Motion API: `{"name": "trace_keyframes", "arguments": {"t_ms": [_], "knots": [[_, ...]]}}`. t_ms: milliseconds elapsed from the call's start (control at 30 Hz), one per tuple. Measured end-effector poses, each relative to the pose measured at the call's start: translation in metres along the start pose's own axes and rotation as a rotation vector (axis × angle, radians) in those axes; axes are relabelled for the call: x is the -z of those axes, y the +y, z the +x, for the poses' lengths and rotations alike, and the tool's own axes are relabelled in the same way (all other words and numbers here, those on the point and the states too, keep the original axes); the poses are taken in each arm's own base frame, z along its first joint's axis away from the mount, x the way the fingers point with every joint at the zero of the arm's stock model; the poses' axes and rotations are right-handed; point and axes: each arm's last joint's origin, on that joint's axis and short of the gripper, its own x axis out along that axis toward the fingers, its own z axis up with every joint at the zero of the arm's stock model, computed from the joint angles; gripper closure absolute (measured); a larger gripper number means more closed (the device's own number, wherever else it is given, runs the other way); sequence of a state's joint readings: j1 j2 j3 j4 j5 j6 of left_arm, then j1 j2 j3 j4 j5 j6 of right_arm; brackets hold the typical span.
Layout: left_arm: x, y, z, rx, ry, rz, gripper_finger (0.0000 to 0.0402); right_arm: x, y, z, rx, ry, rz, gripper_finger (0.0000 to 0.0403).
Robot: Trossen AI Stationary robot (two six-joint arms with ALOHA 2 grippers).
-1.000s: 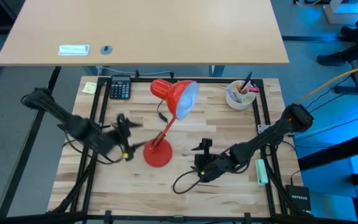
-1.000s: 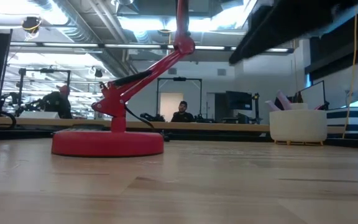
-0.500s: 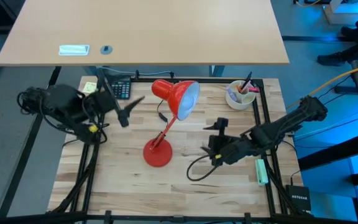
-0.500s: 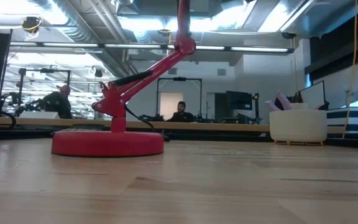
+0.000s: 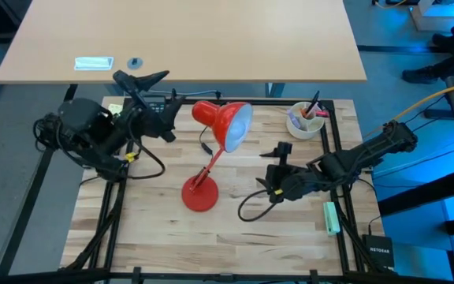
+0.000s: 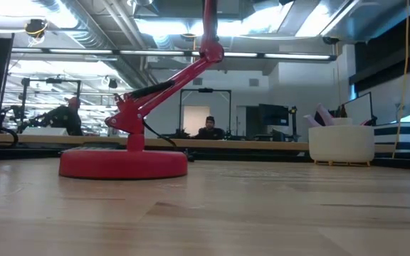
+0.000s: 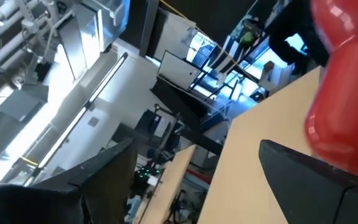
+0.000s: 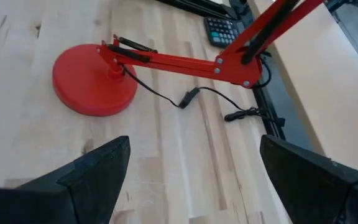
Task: Screw lightbulb
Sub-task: Remove the light bulb from the lamp
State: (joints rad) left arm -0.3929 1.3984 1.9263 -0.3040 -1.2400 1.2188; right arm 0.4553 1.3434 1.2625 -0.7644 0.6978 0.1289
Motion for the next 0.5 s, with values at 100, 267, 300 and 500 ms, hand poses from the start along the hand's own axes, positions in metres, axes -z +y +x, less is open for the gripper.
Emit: {"name": "trace_keyframes", "arguments": {"t_ms": [100, 267, 300, 500], "knots": [[-0.001, -0.001, -0.002, 0.007, -0.005, -0.042, 0.0073, 0.000, 0.001, 0.000, -0.003, -0.002, -0.007, 0.0040], [-0.002, -0.002, -0.005, 0.017, -0.014, -0.114, 0.0073, 0.000, 0.002, 0.000, -0.038, 0.005, -0.007, 0.0040], [-0.002, -0.003, -0.006, 0.025, -0.015, -0.107, 0.0073, 0.000, 0.002, 0.000, -0.038, 0.006, -0.008, 0.0040], [0.002, -0.014, -0.008, 0.055, 0.017, -0.014, 0.0072, 0.001, 0.003, 0.000, -0.078, 0.012, -0.007, 0.0040]]}}
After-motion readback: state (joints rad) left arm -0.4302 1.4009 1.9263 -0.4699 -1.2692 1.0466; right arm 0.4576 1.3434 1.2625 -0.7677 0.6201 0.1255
